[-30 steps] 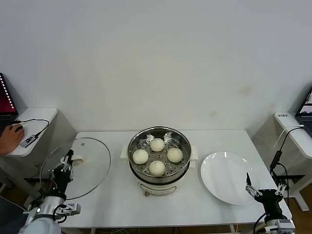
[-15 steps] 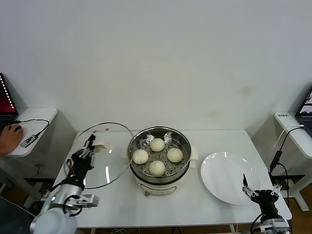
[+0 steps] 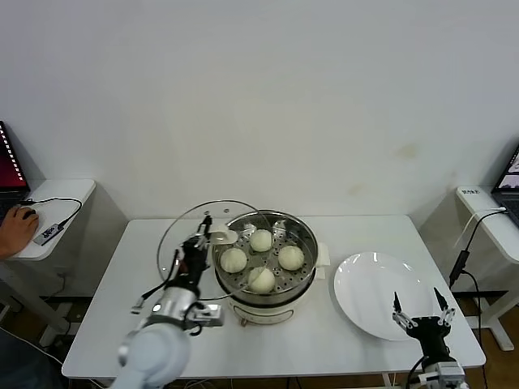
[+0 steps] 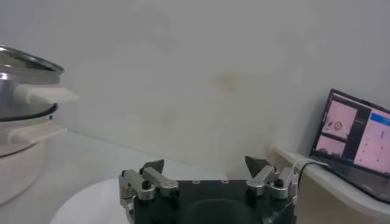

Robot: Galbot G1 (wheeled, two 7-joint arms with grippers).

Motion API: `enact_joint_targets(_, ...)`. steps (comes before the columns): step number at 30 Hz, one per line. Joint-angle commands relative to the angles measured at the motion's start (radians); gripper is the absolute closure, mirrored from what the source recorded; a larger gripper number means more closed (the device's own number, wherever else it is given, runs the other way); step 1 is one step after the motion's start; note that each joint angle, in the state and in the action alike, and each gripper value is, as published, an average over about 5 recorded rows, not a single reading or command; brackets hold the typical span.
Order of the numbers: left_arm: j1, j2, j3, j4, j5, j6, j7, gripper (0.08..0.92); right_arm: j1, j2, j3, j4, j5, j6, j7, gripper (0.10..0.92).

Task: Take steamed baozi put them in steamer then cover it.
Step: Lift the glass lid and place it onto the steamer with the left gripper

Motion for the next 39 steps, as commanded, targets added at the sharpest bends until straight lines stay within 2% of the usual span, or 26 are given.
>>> enact_joint_targets(1,-0.144,-0.180,0.197,0.124,0.268,0.056,0.137,0.857,0.004,0.009,-0.007,-0.012,-0.042,0.003,0.002,0.203)
enact_joint_targets(7,-0.182,-0.242,0.230,0.199,0.315,0.065,0.150,0.857,0.005,0.013,-0.009,-0.012,-0.047,0.004,0.003,0.203)
enact_joint_targets(23,-0.204,-0.344,0.243,0.334,0.339,0.085,0.146,0.857,0.003,0.011,-0.019,-0.012,-0.053,0.003,0.001,0.203)
enact_joint_targets(39,-0.181,-0.349,0.177,0.357,0.352,0.075,0.129,0.857,-0.005,-0.001,-0.020,-0.018,-0.052,0.009,0.000,0.203)
